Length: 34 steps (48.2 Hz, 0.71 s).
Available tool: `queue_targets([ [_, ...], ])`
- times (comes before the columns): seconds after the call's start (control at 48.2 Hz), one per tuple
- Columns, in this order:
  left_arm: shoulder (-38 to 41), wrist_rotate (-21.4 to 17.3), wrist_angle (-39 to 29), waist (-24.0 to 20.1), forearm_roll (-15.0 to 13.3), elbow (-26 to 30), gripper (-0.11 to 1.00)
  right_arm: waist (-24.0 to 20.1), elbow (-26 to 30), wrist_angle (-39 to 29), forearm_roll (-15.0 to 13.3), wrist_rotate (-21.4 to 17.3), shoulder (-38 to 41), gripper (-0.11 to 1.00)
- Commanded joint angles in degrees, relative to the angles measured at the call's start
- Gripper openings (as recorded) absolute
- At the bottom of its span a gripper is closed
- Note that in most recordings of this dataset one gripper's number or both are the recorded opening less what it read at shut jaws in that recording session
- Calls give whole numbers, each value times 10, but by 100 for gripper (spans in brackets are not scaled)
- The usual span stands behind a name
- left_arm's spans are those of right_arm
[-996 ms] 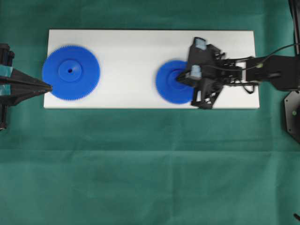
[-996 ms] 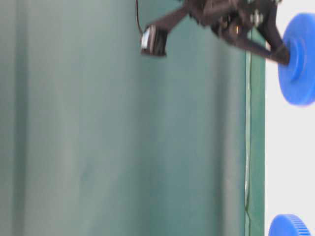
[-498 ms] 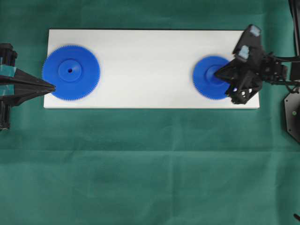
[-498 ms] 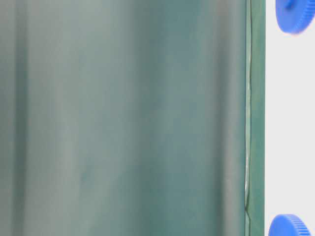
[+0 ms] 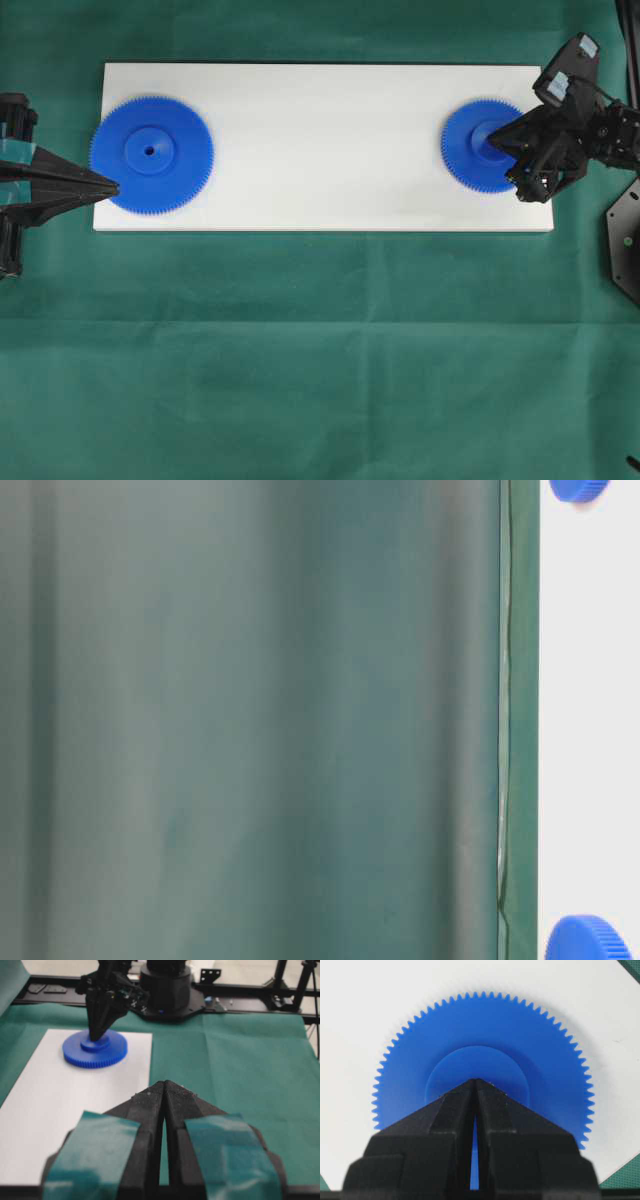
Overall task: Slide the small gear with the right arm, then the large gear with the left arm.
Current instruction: 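Slide the small gear back right to its starting spot, then lift the right gripper off the small gear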
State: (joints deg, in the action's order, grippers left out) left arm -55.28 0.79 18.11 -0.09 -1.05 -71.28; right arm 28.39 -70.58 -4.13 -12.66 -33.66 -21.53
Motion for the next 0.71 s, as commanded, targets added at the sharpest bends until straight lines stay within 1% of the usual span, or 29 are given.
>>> queue_targets([
  [0.0,4,-1,5,0,-1,13,0,11,-26,-4,-2,-3,8,51],
  [0.208,4,0,5,0,-1,13,0,11,-27,2,-2,-3,6,51],
  [0.353,4,0,5,0,-1,13,0,11,-25,-12,-1,-3,-18,51],
  [0.54,4,-1,5,0,-1,14,0,11,-21,-43,-3,-2,-81,51],
  [0.685,4,-1,6,0,-1,13,0,11,-20,-49,-11,-2,-145,51],
])
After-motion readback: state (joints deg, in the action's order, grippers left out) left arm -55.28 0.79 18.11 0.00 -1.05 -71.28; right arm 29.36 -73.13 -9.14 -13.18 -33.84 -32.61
